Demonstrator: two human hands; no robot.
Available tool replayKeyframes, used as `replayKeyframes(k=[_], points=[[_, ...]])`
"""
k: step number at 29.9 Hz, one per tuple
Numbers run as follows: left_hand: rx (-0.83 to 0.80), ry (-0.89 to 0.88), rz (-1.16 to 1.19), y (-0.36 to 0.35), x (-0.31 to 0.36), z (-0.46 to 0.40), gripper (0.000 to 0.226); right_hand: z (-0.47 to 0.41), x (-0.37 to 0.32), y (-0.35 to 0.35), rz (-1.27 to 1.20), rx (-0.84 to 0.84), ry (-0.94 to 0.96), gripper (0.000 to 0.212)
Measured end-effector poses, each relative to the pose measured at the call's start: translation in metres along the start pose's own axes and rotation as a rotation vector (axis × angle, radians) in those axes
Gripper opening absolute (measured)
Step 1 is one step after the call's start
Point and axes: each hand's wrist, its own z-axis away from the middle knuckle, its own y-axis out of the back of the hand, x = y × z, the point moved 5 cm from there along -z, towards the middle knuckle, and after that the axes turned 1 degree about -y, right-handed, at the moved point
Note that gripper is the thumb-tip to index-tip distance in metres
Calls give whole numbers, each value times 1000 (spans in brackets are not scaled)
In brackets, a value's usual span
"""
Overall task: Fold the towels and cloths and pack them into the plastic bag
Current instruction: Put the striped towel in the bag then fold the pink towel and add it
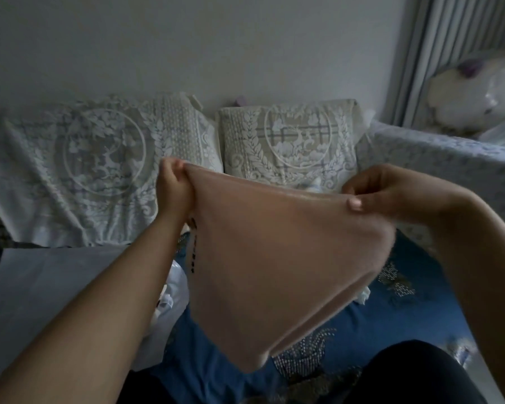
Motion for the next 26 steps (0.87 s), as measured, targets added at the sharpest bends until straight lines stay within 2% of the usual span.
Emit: replayKeyframes(k=[1,3,5,7,9,10,12,14,17,19,21,23,24,26], points=[[-138,104,-79,-9,-11,-4,22,-8,12,4,183,-6,-99,36],[-329,196,-445,-18,-32,-4,18,-30,48,16,584,40,-390,26],[-300,187,-665,-17,-42,-2,16,-49,76,20,818,196,-595,39],[-91,126,-513,-12,-34,-1,18,-62,84,21,1012,470,-576,28],[146,30,-206,-2,-22,-3,21,-62,76,23,1140,765,-469,24],[200,-39,-95,2,-18,-4,22,-60,75,23,1170,821,-434,25],[161,-153,-68,5,-20,-4,20,-56,76,21,1209,810,-453,24],[44,-186,-176,2,-34,-2,15,-54,83,15,1237,718,-518,18],[-309,-47,-250,-5,-68,14,12,-51,103,1,1262,516,-622,19],[-581,37,-286,-6,-88,30,21,-49,123,-11,1208,352,-674,20],[-743,95,-327,0,-94,40,27,-44,133,-20,1129,187,-704,17],[-741,117,-270,4,-88,38,21,-39,131,-18,1066,109,-718,31],[-705,147,-186,5,-82,33,18,-38,124,-11,1040,152,-690,41],[-587,180,-85,9,-64,21,15,-37,103,10,985,365,-593,53]])
